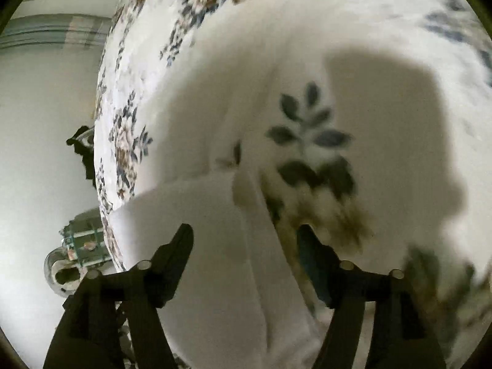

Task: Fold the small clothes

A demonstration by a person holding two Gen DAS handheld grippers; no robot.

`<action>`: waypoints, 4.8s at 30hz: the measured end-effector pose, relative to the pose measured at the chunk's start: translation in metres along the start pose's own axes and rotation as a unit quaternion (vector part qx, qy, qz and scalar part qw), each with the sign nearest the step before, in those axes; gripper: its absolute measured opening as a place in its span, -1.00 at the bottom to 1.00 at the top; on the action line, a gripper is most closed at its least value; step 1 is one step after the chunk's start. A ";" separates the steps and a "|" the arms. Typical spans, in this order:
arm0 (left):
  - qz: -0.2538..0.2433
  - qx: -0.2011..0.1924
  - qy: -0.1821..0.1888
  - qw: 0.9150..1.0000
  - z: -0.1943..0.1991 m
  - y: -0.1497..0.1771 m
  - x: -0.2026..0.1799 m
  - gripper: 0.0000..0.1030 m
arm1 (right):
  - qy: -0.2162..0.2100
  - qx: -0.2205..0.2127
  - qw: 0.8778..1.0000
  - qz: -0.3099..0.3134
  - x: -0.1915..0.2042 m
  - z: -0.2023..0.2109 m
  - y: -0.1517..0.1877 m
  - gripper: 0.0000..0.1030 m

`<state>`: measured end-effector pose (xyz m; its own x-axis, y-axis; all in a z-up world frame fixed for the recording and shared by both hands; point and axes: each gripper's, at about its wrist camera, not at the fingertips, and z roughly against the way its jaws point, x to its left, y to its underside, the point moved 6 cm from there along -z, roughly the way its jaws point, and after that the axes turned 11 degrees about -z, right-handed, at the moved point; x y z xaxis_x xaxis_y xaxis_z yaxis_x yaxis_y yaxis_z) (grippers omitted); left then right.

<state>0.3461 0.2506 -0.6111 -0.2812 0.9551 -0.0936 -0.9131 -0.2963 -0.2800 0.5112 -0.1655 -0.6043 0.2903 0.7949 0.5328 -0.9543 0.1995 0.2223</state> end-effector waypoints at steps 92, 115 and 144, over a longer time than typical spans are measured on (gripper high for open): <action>-0.156 -0.017 0.350 0.924 -0.057 -0.292 -0.113 -0.35 | -0.184 -0.067 0.981 0.002 0.147 0.000 -0.073 -0.44; -0.207 -0.018 0.100 0.973 -0.093 -0.316 -0.087 0.94 | 0.230 -0.132 0.962 0.062 0.107 -0.009 -0.094 0.58; -0.241 -0.201 0.025 0.949 0.307 -0.177 -0.109 1.00 | 0.284 -0.438 0.848 0.092 0.285 0.336 0.280 1.00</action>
<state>0.4471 0.2012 -0.2577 0.1652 0.9816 0.0955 -0.7428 0.1875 -0.6427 0.3508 -0.0752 -0.1158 0.2878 0.9568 -0.0422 -0.7378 0.1934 -0.6468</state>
